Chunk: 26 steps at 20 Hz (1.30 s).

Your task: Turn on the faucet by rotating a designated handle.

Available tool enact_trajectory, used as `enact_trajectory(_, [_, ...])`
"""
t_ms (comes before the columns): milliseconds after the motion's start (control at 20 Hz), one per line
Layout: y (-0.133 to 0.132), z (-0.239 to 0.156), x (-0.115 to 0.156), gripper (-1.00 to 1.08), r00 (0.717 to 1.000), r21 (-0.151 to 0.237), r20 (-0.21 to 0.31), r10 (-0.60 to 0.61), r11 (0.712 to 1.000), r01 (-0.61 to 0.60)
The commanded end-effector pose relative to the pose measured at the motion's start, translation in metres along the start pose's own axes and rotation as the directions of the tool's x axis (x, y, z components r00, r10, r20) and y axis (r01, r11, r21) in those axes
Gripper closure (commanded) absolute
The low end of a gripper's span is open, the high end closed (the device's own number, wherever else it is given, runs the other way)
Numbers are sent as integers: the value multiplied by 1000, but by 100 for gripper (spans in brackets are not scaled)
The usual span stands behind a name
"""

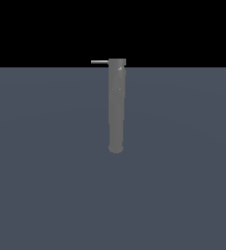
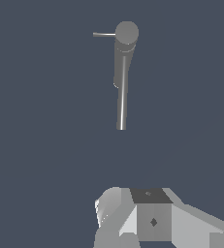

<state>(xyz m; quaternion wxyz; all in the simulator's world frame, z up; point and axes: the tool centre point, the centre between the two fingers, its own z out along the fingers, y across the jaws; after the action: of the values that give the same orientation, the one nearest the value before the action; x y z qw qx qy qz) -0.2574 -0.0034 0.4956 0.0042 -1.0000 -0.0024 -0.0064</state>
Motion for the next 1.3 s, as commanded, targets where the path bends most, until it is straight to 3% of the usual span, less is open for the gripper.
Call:
enact_trajectory(0, [0, 0, 0, 108, 1000, 0, 0, 0, 1000, 0])
enact_trajectory(550, [-4, 20, 26, 108, 1000, 0, 1, 4, 1000, -4])
enact_trajectory(1250, [-18, 91, 121, 108, 1000, -2, 6, 19, 1000, -19])
